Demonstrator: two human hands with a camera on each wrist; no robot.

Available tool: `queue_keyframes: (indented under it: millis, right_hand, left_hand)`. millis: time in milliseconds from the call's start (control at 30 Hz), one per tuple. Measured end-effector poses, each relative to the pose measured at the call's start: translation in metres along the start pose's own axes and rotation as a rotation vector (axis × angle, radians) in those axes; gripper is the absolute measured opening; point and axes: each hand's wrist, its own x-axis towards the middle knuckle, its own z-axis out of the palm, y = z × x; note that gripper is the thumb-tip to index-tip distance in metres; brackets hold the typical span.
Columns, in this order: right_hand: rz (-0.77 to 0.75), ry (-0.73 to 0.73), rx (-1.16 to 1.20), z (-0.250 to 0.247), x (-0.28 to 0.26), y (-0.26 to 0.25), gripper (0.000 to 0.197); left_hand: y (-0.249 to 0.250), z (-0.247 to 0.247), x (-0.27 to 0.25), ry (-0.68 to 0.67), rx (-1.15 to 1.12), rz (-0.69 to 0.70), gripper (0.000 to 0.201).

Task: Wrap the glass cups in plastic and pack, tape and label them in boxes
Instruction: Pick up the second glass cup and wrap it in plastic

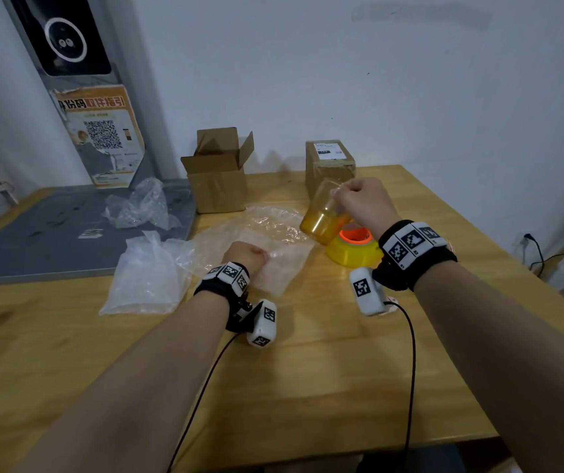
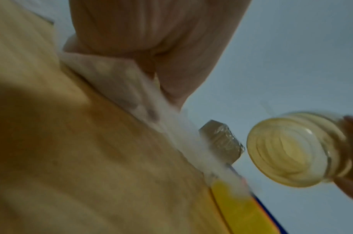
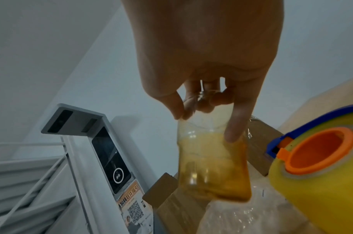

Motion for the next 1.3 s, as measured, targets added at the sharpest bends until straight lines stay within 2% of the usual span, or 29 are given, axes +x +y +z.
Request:
queue_keyframes:
  millis: [67,133,200,267,300,367,433,467,567,600,667,700,767,867,967,1033,1133,1200,1300]
  right_hand:
    - [-0.021,0.081,0.042,-0.001,0.003,-0.001,0.014]
    - [-0.106,0.205,0.052,-0.002,0.005,-0.002,0.013]
    - [-0.229,0.332,0.042,-0.002,0.005,-0.006,0.011]
    - [-0.298,0.410,0.084,-0.001,0.005,-0.016,0.009]
    - [-0.304,0.436,0.128,-0.001,0.006,-0.020,0.011]
    - [-0.290,0.459,0.226,-0.001,0.006,-0.027,0.017]
    - [-0.278,0.448,0.306,0.000,0.004,-0.029,0.018]
    - [-0.286,0.444,0.343,0.001,0.002,-0.029,0.018]
    - [-0.322,0.452,0.413,0.006,-0.004,-0.029,0.015]
    - [-0.329,0.447,0.428,0.008,-0.005,-0.029,0.014]
    - [-0.332,0.423,0.442,0.011,-0.007,-0.030,0.009]
    - [-0.328,0.415,0.428,0.013,-0.007,-0.030,0.009]
    - [-0.315,0.394,0.373,0.016,-0.006,-0.028,0.013]
    - [-0.269,0.357,0.308,0.019,-0.001,-0.023,0.022]
    - [-0.219,0.311,0.259,0.022,0.003,-0.014,0.021]
    - [-0.186,0.290,0.234,0.025,0.007,-0.007,0.019]
    - [-0.139,0.254,0.213,0.030,0.010,-0.004,0.016]
    - [-0.109,0.238,0.199,0.035,0.010,-0.005,0.015]
    - [-0.054,0.189,0.184,0.040,0.015,-0.003,0.015]
  left_hand:
    - [0.001,-0.009,-0.002,0.030,-0.113,0.020,0.016]
    - [0.004,-0.017,-0.009,0.030,-0.224,0.011,0.017]
    - [0.007,-0.025,-0.012,-0.060,-0.382,-0.042,0.015]
    - [0.006,-0.030,-0.007,-0.210,-0.583,-0.105,0.004]
    - [0.006,-0.032,-0.007,-0.260,-0.664,-0.123,0.010]
    - [0.013,-0.038,-0.022,-0.317,-0.813,-0.154,0.019]
    - [0.012,-0.040,-0.032,-0.300,-0.952,-0.178,0.014]
    - [0.010,-0.042,-0.035,-0.288,-1.083,-0.188,0.019]
    - [0.006,-0.042,-0.034,-0.155,-1.271,-0.271,0.042]
    - [0.007,-0.045,-0.035,-0.161,-1.318,-0.273,0.044]
    - [0.009,-0.048,-0.031,-0.244,-1.421,-0.276,0.034]
    - [0.012,-0.052,-0.033,-0.325,-1.422,-0.256,0.031]
    - [0.011,-0.056,-0.030,-0.330,-1.235,-0.263,0.016]
    - [-0.006,-0.065,-0.020,-0.181,-0.971,-0.305,0.011]
    - [-0.029,-0.082,-0.005,-0.005,-0.855,-0.329,0.013]
    - [-0.032,-0.092,0.004,0.055,-0.795,-0.327,0.019]
    - [-0.023,-0.094,0.005,0.156,-0.629,-0.303,0.047]
    - [-0.010,-0.087,-0.003,0.135,-0.483,-0.315,0.052]
    - [-0.001,-0.073,-0.008,-0.076,-0.435,-0.364,0.047]
